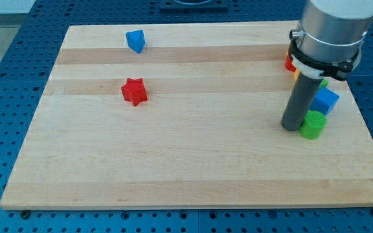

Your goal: Push green circle below blue cube

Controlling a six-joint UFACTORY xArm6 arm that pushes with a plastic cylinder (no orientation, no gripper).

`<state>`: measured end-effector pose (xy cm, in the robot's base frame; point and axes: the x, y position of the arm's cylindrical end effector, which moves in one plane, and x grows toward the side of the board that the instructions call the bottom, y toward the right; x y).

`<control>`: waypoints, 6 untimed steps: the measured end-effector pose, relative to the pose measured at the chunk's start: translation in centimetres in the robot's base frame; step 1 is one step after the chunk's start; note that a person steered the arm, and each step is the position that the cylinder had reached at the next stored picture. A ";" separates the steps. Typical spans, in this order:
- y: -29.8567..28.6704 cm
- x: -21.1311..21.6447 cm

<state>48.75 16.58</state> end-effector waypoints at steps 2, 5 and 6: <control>-3.1 3.0; 3.1 2.8; 3.9 2.8</control>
